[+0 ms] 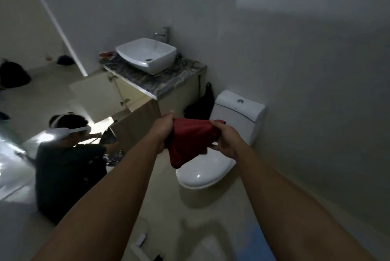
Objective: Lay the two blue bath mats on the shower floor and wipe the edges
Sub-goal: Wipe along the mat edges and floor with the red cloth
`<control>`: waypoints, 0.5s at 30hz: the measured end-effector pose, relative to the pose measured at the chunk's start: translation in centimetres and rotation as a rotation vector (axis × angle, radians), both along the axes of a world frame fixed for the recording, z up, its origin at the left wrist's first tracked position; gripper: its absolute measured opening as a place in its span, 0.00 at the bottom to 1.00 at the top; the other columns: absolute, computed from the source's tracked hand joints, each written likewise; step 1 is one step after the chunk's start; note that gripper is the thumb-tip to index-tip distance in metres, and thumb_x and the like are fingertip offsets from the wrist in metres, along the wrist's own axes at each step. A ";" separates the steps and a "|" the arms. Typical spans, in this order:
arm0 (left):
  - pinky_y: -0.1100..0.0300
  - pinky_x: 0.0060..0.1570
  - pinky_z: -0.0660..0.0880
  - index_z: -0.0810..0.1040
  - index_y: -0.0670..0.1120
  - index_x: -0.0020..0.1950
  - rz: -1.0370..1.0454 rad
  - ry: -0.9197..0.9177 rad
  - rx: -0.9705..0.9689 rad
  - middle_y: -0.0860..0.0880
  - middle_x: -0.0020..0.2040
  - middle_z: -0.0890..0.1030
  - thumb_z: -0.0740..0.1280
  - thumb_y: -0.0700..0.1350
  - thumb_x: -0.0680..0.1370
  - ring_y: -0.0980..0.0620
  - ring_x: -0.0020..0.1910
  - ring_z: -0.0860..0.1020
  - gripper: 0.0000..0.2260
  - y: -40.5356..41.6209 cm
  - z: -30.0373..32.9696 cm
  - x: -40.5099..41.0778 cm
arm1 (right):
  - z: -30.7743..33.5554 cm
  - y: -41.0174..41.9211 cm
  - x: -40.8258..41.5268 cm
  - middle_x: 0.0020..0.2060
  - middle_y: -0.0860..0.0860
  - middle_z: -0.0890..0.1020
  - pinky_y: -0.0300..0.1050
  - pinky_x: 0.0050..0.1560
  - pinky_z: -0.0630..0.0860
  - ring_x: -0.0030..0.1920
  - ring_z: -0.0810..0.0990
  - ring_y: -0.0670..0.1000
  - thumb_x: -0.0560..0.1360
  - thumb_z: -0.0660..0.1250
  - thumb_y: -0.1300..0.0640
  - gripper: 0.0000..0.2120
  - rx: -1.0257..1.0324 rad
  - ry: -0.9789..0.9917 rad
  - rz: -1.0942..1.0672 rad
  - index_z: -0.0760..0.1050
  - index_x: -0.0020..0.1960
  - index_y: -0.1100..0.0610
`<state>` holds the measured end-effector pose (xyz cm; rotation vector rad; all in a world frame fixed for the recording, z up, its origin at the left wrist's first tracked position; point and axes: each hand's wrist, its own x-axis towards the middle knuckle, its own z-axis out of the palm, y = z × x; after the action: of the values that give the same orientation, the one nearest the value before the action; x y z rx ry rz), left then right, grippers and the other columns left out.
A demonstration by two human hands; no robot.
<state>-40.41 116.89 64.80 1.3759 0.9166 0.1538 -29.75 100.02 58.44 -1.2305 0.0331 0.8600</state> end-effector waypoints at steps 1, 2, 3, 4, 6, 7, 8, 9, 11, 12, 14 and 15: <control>0.54 0.47 0.77 0.79 0.44 0.55 -0.038 0.009 -0.013 0.44 0.46 0.82 0.63 0.57 0.83 0.46 0.42 0.80 0.17 0.0 -0.9 -0.3 | -0.1 -1.1 -0.6 0.60 0.57 0.82 0.56 0.50 0.81 0.59 0.81 0.57 0.76 0.73 0.51 0.21 -0.048 -0.024 -0.036 0.74 0.65 0.58; 0.54 0.46 0.76 0.78 0.45 0.54 -0.062 0.013 -0.029 0.44 0.46 0.82 0.63 0.57 0.83 0.46 0.42 0.80 0.16 -0.1 -1.4 -0.4 | 0.0 -2.2 -1.1 0.59 0.56 0.82 0.55 0.49 0.81 0.58 0.81 0.57 0.76 0.73 0.51 0.21 -0.104 -0.037 -0.037 0.74 0.65 0.58; 0.54 0.45 0.77 0.78 0.45 0.55 -0.085 0.004 -0.044 0.44 0.46 0.82 0.64 0.57 0.83 0.46 0.42 0.80 0.15 -0.4 -2.1 -0.4 | 0.2 -3.4 -1.9 0.58 0.56 0.82 0.54 0.48 0.81 0.56 0.82 0.56 0.75 0.73 0.51 0.20 -0.162 -0.048 -0.053 0.75 0.64 0.57; 0.53 0.45 0.77 0.79 0.44 0.58 -0.127 -0.005 -0.073 0.44 0.48 0.83 0.65 0.57 0.82 0.46 0.44 0.81 0.17 -0.7 -2.7 -0.4 | 0.1 -4.6 -2.6 0.57 0.55 0.82 0.53 0.47 0.81 0.54 0.82 0.55 0.75 0.74 0.50 0.19 -0.209 -0.043 -0.090 0.75 0.62 0.56; 0.55 0.44 0.78 0.79 0.45 0.63 -0.263 0.021 -0.131 0.45 0.53 0.85 0.67 0.57 0.80 0.47 0.47 0.83 0.19 -2.7 -4.3 -0.5 | -0.1 -7.8 -4.7 0.53 0.55 0.82 0.51 0.44 0.81 0.49 0.82 0.55 0.75 0.74 0.50 0.17 -0.309 -0.025 -0.179 0.76 0.60 0.56; 0.56 0.42 0.77 0.78 0.45 0.62 -0.312 0.031 -0.129 0.45 0.54 0.84 0.68 0.56 0.80 0.48 0.47 0.82 0.17 -3.9 -5.1 -0.4 | -0.1 -9.7 -5.6 0.52 0.54 0.82 0.52 0.45 0.81 0.49 0.82 0.55 0.75 0.74 0.50 0.17 -0.358 -0.025 -0.213 0.76 0.59 0.55; 0.56 0.41 0.77 0.78 0.45 0.60 -0.341 0.028 -0.108 0.45 0.54 0.83 0.69 0.55 0.80 0.48 0.46 0.82 0.16 -5.1 -5.3 -0.6 | -0.1 -11.3 -6.4 0.52 0.54 0.82 0.53 0.47 0.82 0.50 0.82 0.56 0.74 0.74 0.49 0.16 -0.413 -0.025 -0.227 0.77 0.58 0.55; 0.56 0.40 0.77 0.77 0.44 0.60 -0.359 0.017 -0.090 0.44 0.53 0.83 0.71 0.53 0.79 0.48 0.45 0.81 0.15 -6.0 -5.5 -0.6 | -0.3 -12.7 -7.0 0.52 0.54 0.83 0.54 0.50 0.82 0.51 0.82 0.56 0.74 0.75 0.49 0.15 -0.456 -0.017 -0.238 0.78 0.57 0.55; 0.54 0.42 0.78 0.77 0.42 0.61 -0.413 -0.002 -0.043 0.43 0.54 0.82 0.73 0.52 0.78 0.46 0.48 0.81 0.17 -8.1 -5.5 -0.3 | 0.1 -16.0 -8.3 0.50 0.53 0.83 0.56 0.57 0.81 0.52 0.82 0.55 0.73 0.75 0.49 0.12 -0.519 -0.002 -0.288 0.81 0.52 0.54; 0.53 0.44 0.79 0.77 0.42 0.61 -0.439 -0.004 -0.018 0.42 0.55 0.82 0.73 0.52 0.78 0.45 0.50 0.81 0.18 -9.0 -5.3 -0.3 | 0.3 -17.5 -8.7 0.49 0.53 0.83 0.56 0.58 0.80 0.52 0.82 0.55 0.73 0.75 0.49 0.11 -0.536 0.004 -0.317 0.82 0.51 0.54; 0.51 0.48 0.80 0.77 0.41 0.60 -0.478 -0.002 0.030 0.42 0.55 0.81 0.73 0.52 0.78 0.43 0.53 0.81 0.18 -10.9 -5.0 -0.2 | 0.3 -20.3 -9.6 0.48 0.54 0.84 0.54 0.56 0.81 0.49 0.82 0.55 0.73 0.75 0.49 0.13 -0.551 0.001 -0.383 0.83 0.52 0.56; 0.49 0.52 0.80 0.77 0.41 0.59 -0.490 0.002 0.043 0.42 0.55 0.81 0.73 0.52 0.78 0.42 0.54 0.81 0.17 -11.9 -5.0 -0.1 | 0.5 -21.6 -10.1 0.47 0.54 0.83 0.53 0.53 0.81 0.48 0.82 0.54 0.73 0.75 0.49 0.13 -0.547 -0.005 -0.408 0.82 0.52 0.56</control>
<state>-40.49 105.00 59.83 1.5999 0.5574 -0.2030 -39.86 78.46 58.90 -1.6597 0.5272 0.4986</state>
